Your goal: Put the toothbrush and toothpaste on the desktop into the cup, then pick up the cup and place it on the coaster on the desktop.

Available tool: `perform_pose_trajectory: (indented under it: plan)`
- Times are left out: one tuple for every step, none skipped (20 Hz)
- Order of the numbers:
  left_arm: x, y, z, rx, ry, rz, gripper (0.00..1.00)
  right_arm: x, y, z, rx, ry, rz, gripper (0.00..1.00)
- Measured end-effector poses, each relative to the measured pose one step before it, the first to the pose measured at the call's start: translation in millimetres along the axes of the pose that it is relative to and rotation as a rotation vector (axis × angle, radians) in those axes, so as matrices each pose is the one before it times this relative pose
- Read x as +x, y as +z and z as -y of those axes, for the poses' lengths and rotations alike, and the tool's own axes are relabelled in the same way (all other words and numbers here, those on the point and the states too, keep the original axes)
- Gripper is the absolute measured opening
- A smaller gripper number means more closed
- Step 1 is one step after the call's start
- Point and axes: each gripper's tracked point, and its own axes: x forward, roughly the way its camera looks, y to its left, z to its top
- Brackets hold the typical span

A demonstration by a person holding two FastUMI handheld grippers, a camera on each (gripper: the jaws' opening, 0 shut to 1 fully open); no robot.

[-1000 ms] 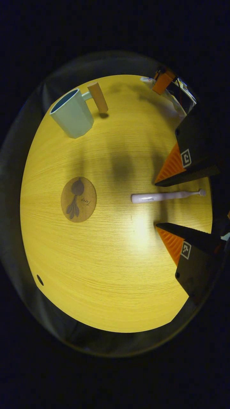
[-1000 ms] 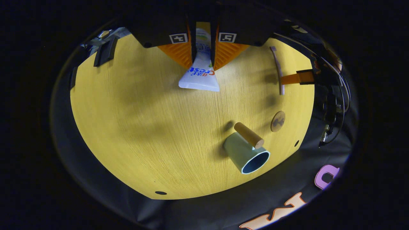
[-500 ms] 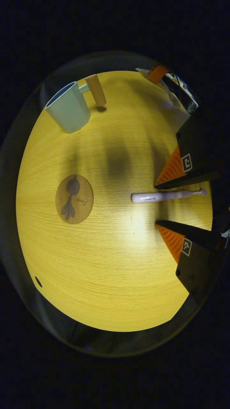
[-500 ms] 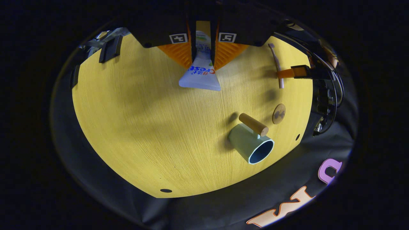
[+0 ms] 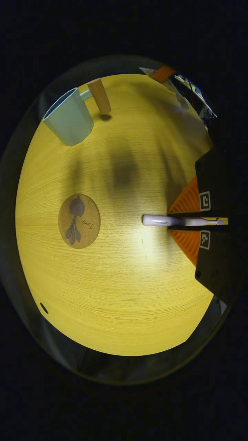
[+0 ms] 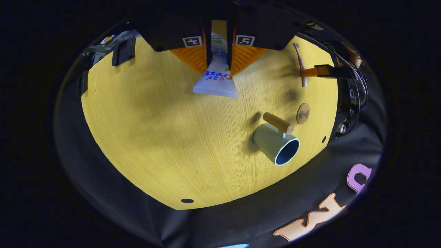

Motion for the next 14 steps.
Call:
perform_pose_trajectory:
  plan:
    - [1.57, 0.7, -0.3, -0.00526, -0.00259, 0.01027, 0.06, -1.53, 4.69, -1.69, 0.00285, 0.00252, 0.01387, 0.21]
    - [-1.55, 0.23, -0.55, -0.00862, -0.005, 0.00631, 0.04, -1.11, 4.26, -1.16, -0.00062, 0.00099, 0.01348, 0.21]
    - [0.14, 0.95, 0.12, -0.00979, -0.0104, 0.00803, 0.03, -2.06, 6.1, -1.25, -0.00652, 0.00164, 0.02121, 0.21]
    - [-0.35, -0.29, 0.3, -0.00659, -0.01489, 0.00694, 0.03, -1.13, 7.56, -1.24, -0.00668, -0.00049, 0.02652, 0.21]
    - [-0.55, 1.42, 0.98, -0.01382, -0.02119, 0.01013, 0.01, -1.12, 8.75, -2.63, -0.00238, -0.00011, 0.03463, 0.2]
    - [-2.65, 0.83, 0.39, -0.01629, -0.01889, 0.00614, 0.01, -2.36, 11.33, -4.35, 0.00371, 0.01008, 0.03962, 0.21]
    - [-5.15, 3.92, 1.44, -0.00698, -0.01766, 0.0192, 0.0, -3.21, 12.59, -6.92, 0.00689, 0.01577, 0.04616, 0.21]
    - [-5.62, 6.44, 0.48, 0.00968, -0.01659, 0.03361, 0.0, -2.34, 12.38, -7.41, 0.00795, 0.01798, 0.04501, 0.21]
    - [-6.85, 8.94, 0.22, 0.01977, -0.00693, 0.03824, 0.0, -1.46, 11.86, -7.26, 0.00207, 0.01704, 0.04841, 0.2]
    - [-7.79, 11.92, 0.14, 0.02574, -0.00331, 0.04293, 0.0, -1.97, 13.92, -7.65, -0.00134, 0.0185, 0.05119, 0.21]
    - [-7.31, 12.51, -1.46, 0.0333, -0.00019, 0.03956, 0.0, -0.8, 15.2, -8.7, 0.00138, 0.01856, 0.05742, 0.2]
    - [-7.71, 13.01, -2.96, 0.03194, 0.00097, 0.03873, 0.0, 1.95, 15.41, -9.2, 0.00831, 0.01936, 0.05702, 0.2]
    - [-5.18, 14.98, -0.47, 0.03254, -0.00316, 0.04376, 0.0, -0.43, 11.78, -10.02, 0.0108, 0.02376, 0.05459, 0.2]
    - [-4.57, 14.35, -0.68, 0.03446, -0.00357, 0.04352, 0.0, 2.43, 15.56, -9.79, 0.01544, 0.02135, 0.05121, 0.2]
